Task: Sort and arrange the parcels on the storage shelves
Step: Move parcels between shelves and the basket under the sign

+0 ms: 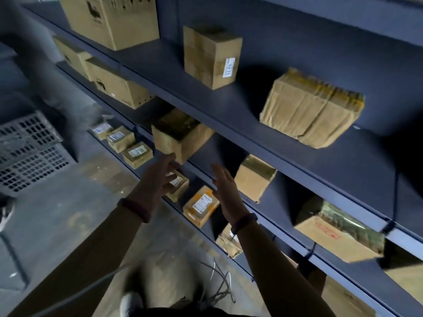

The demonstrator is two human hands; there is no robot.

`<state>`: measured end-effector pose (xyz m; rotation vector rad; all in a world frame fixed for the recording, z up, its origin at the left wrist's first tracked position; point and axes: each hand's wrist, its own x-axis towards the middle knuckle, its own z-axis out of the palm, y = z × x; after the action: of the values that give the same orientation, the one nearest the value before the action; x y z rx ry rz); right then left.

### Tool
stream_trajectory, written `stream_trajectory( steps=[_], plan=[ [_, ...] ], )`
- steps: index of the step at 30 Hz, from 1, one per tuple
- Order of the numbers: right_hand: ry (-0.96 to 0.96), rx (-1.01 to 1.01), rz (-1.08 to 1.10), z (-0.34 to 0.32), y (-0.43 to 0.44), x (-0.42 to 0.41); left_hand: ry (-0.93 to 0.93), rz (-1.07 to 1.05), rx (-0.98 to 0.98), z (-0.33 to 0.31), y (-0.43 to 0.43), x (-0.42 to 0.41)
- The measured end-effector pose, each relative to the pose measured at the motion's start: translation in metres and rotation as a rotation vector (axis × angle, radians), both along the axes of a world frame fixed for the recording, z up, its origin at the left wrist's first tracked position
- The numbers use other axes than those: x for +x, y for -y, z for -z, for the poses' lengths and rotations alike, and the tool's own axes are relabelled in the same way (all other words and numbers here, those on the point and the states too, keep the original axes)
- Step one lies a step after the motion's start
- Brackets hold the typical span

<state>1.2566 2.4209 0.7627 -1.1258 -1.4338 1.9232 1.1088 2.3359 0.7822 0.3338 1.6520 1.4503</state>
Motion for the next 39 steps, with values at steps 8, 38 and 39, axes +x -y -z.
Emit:
stream_trajectory(
  steps=[8, 38, 39],
  plan=[
    [-0.002, 0.011, 0.031, -0.004, 0.012, -0.183, -0.002, 0.058, 0.047, 0.006, 0.012, -0.185],
    [-0.152, 0.386, 0.537, -0.115, -0.199, -0.632, -0.343, 0.023, 0.065, -0.133, -0.191, -0.748],
    [-0.157, 0.391, 0.541, -0.117, -0.205, -0.637, -0.377, 0.035, 0.075, -0.137, -0.204, -0.761]
  ],
)
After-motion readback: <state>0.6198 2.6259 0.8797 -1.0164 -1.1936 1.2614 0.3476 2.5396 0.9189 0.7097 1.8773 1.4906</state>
